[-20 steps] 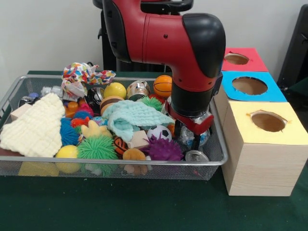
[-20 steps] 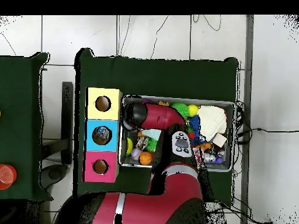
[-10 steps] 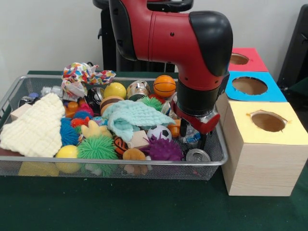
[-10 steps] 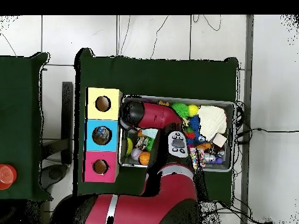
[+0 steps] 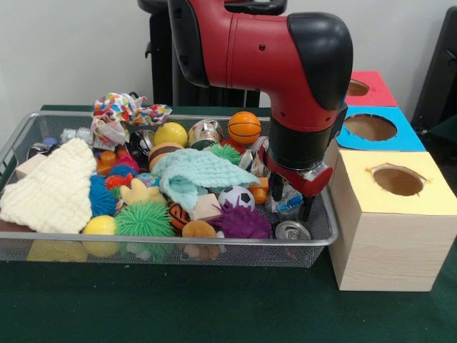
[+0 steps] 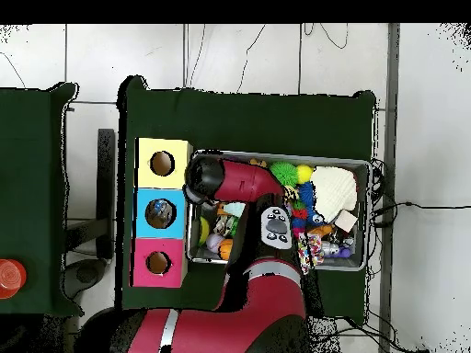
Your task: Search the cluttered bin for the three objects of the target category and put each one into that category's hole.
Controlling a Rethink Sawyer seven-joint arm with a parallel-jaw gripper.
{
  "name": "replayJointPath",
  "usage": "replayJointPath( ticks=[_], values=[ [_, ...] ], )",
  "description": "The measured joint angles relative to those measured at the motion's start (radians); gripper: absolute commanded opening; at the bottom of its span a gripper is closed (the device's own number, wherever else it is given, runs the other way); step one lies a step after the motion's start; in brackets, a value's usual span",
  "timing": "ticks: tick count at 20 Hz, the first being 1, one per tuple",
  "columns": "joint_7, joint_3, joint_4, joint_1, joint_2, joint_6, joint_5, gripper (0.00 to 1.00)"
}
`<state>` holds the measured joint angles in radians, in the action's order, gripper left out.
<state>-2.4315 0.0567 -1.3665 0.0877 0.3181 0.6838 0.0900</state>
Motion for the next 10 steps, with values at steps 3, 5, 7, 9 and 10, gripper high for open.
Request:
replayJointPath(
  ticks=[3,5,7,9,10],
  values=[
    [0.000,0.002,0.006,-0.002,-0.008,0.004,0.001,1.00],
    [0.000,0.005,0.011,-0.004,-0.014,0.010,0.001,1.00],
    [0.000,0.011,0.020,-0.005,-0.024,0.018,0.001,1.00],
    [0.000,0.016,0.029,-0.005,-0.034,0.028,0.001,1.00],
    [0.000,0.019,0.034,-0.005,-0.040,0.038,0.002,1.00]
  ],
)
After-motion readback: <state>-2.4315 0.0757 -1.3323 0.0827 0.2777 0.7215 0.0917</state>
